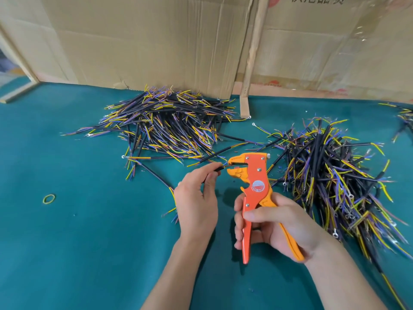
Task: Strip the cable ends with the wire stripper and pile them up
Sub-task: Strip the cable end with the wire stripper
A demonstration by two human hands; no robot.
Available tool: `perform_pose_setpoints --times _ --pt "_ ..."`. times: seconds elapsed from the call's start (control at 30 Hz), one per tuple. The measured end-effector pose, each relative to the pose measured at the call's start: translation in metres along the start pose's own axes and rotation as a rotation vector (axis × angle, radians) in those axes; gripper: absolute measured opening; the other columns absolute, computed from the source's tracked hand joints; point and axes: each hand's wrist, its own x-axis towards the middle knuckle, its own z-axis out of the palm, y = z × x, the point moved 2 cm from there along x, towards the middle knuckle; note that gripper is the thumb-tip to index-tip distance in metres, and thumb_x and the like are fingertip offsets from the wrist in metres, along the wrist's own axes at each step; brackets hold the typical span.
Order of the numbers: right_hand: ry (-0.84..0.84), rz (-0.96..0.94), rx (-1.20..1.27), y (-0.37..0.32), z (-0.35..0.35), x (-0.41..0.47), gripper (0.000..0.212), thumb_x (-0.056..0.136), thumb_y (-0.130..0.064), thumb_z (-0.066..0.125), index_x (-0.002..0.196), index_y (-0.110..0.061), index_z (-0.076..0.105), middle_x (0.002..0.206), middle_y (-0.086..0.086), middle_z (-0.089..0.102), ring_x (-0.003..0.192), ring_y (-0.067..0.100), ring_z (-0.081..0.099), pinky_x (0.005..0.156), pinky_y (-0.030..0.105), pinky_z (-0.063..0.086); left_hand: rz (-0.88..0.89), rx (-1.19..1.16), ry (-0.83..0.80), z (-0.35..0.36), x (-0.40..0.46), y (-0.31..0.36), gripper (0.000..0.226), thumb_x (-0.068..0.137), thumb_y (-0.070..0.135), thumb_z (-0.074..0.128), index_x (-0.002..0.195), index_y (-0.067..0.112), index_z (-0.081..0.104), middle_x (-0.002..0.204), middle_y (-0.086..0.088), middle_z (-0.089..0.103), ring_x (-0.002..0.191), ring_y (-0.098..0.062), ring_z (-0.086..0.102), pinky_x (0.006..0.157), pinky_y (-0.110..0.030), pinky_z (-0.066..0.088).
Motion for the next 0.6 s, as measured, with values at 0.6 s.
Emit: perform_pose_setpoints --times 0.6 --pt "0.034 0.002 0.013 0.0011 0.0035 0.0003 0.019 0.084 -0.015 0.073 0.094 -0.004 0.062 0.076 0.022 0.057 0.064 0.035 0.057 0.062 0.047 0.055 0.039 0.012 -0.001 0.0007 -0.0011 -0.0024 0.027 0.094 0.020 0.057 0.111 0.040 0.064 0.101 0.036 0.067 0.094 -0.006 0.069 0.087 -0.039 0.055"
